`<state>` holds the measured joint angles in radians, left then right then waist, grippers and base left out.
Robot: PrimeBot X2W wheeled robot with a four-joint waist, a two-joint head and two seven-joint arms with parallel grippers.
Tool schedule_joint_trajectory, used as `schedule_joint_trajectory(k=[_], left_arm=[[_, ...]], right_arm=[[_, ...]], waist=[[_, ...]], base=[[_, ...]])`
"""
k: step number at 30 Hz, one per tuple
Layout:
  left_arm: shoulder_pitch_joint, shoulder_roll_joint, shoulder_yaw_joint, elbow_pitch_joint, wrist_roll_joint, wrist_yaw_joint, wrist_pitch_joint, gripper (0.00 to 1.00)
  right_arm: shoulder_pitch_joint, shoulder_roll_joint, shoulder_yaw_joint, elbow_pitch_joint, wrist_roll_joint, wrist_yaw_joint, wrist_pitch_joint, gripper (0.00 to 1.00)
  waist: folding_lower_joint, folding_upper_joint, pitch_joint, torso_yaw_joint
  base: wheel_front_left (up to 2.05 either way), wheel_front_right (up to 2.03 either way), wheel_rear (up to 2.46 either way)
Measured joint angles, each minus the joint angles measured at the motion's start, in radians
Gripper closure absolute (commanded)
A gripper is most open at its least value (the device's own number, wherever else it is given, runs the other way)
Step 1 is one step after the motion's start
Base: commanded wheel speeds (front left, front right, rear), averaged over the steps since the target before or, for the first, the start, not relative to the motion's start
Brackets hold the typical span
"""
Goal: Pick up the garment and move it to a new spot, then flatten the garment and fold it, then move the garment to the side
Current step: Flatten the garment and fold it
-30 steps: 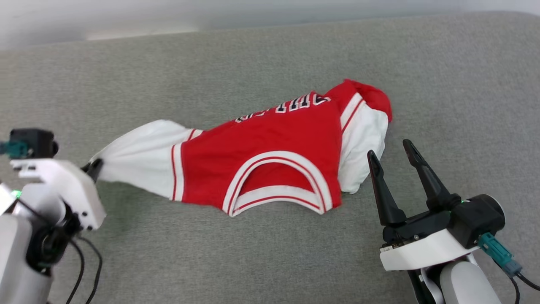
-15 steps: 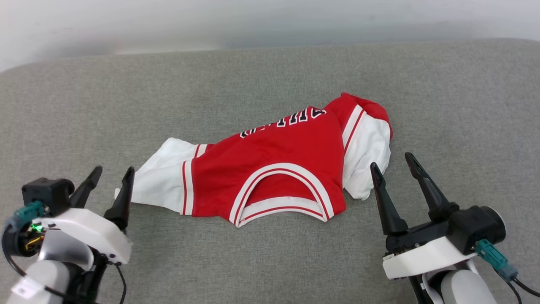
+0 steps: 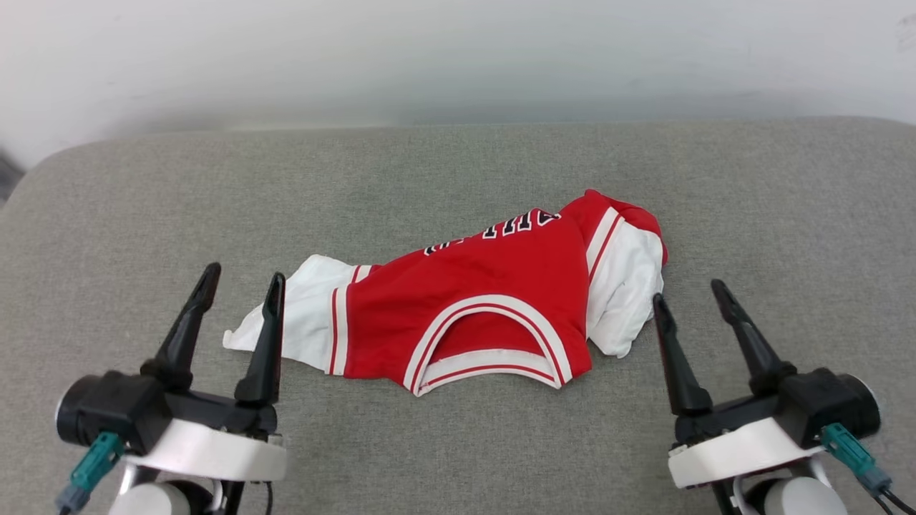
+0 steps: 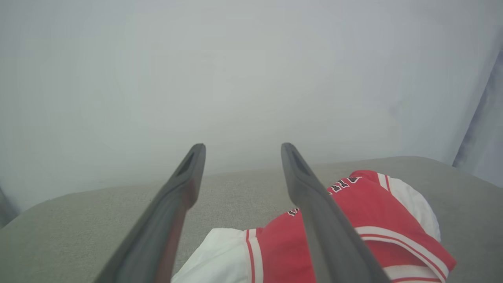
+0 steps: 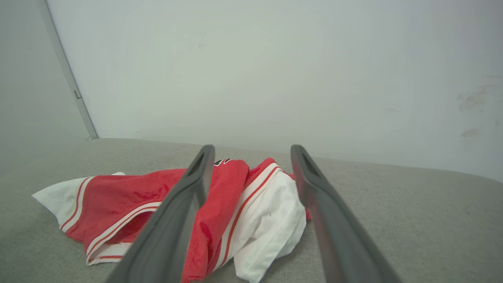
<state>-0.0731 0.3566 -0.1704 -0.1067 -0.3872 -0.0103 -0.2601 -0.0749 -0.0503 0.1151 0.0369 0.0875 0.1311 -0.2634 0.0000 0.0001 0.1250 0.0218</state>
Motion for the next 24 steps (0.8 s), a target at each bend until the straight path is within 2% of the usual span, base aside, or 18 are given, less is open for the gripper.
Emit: schedule_joint_trajectory(k=[4, 7, 12, 18, 24], left_arm=[[0.046, -0.061, 0.041, -0.036, 0.042, -0.035, -0.002, 0.0], [0.051, -0.086, 0.065, -0.038, 0.067, -0.061, -0.002, 0.0], [0.049, -0.118, 0.095, -0.036, 0.093, -0.091, -0.002, 0.0], [0.025, -0.149, 0.1, -0.029, 0.112, -0.111, -0.002, 0.0], [0.001, -0.169, 0.089, -0.014, 0.118, -0.118, -0.003, 0.0]], right_arm=[[0.016, 0.0, -0.035, 0.033, -0.01, 0.0, 0.001, 0.0], [0.013, -0.021, -0.032, 0.063, 0.004, 0.0, 0.103, 0.0], [-0.056, -0.138, 0.0, 0.049, 0.056, 0.0, 0.442, 0.0], [-0.158, -0.241, 0.057, -0.011, 0.154, 0.0, 0.849, 0.0], [-0.246, -0.238, 0.071, -0.02, 0.193, 0.0, 1.098, 0.0]], waist=[[0.0, 0.0, -0.006, 0.012], [0.0, 0.0, -0.007, 0.02], [0.0, 0.0, 0.006, 0.031], [0.0, 0.0, 0.039, 0.052], [0.0, 0.0, 0.076, 0.089]], base=[[0.0, 0.0, 0.0], [0.0, 0.0, 0.0], [0.0, 0.0, 0.0], [0.0, 0.0, 0.0], [0.0, 0.0, 0.0]])
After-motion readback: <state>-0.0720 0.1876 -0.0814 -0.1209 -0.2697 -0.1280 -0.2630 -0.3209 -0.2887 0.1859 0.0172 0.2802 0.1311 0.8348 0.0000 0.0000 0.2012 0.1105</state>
